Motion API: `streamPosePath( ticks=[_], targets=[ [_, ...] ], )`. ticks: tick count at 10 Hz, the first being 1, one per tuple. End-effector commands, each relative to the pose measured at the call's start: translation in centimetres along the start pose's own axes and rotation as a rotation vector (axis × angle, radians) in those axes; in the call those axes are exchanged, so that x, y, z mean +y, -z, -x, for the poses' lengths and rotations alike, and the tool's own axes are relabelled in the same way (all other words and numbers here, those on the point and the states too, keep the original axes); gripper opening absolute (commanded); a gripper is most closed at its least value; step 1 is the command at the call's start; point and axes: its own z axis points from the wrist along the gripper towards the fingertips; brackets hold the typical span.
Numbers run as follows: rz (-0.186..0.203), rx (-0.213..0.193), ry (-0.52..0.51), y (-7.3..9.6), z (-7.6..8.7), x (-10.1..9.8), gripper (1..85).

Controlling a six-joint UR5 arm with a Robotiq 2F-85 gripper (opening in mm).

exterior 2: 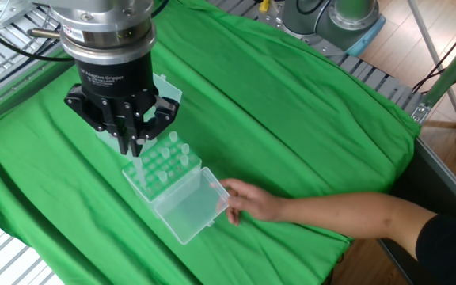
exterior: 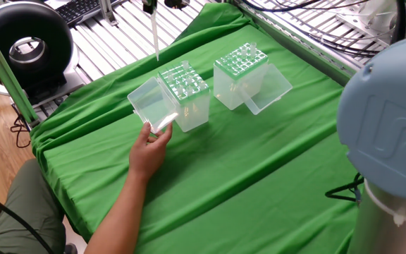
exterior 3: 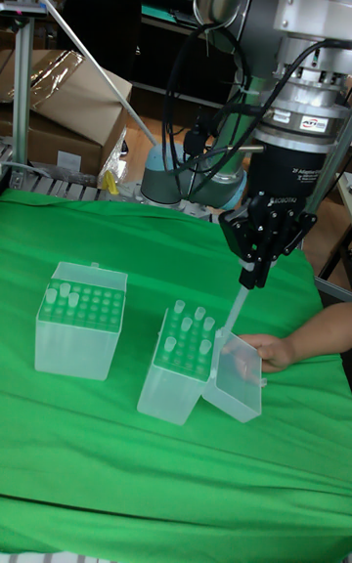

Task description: Insert a large pipette tip into the holder for large pipette tips

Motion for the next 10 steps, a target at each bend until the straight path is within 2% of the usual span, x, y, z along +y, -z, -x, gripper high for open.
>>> streamPosePath(
  ticks=[1, 10],
  targets=[
    [0.002, -0.012, 0.001, 0.1, -0.9, -0.4, 1.0],
    [-0.004, -0.048, -0.007, -1.5, -2.4, -1.0, 1.0]
  ],
)
